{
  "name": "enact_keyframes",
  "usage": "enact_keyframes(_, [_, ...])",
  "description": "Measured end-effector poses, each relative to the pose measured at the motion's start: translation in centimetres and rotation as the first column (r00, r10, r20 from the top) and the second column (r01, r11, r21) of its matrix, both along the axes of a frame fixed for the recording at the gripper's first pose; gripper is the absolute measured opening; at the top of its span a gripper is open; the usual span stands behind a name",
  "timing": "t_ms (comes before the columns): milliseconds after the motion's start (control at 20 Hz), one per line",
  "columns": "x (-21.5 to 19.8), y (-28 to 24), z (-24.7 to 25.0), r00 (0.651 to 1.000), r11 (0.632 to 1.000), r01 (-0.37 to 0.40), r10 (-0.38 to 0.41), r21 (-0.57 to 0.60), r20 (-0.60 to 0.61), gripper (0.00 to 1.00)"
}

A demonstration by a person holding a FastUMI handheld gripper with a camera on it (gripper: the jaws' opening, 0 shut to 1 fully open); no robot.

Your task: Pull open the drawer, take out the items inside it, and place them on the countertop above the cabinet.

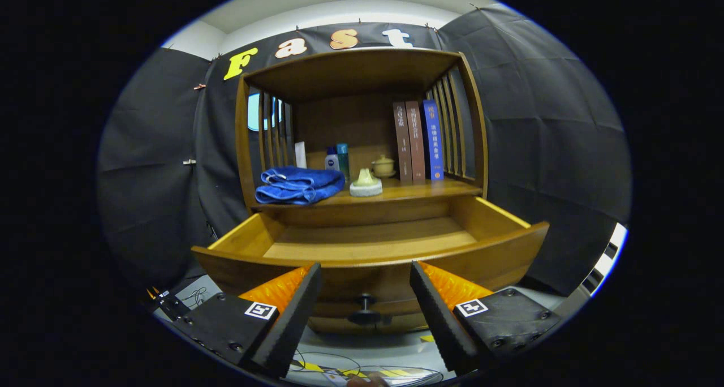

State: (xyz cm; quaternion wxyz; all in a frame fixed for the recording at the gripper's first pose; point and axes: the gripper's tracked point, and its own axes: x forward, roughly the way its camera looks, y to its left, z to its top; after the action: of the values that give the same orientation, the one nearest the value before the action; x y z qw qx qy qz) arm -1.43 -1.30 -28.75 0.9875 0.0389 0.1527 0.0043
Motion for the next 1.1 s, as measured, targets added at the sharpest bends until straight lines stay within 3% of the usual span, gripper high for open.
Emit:
enact_keyframes(300, [1.5, 0.0, -4.1, 0.998, 1.0, 0.006, -0.005, 0.009, -0.063, 0.99])
enact_keyframes(850, [1.9, -0.4, -4.0, 0.998, 1.0, 0.006, -0.006, 0.0, -0.065, 0.99])
enact_keyframes(1100, [4.5, -0.4, -3.8, 0.998, 1.0, 0.007, -0.006, 0.001, -0.07, 0.99])
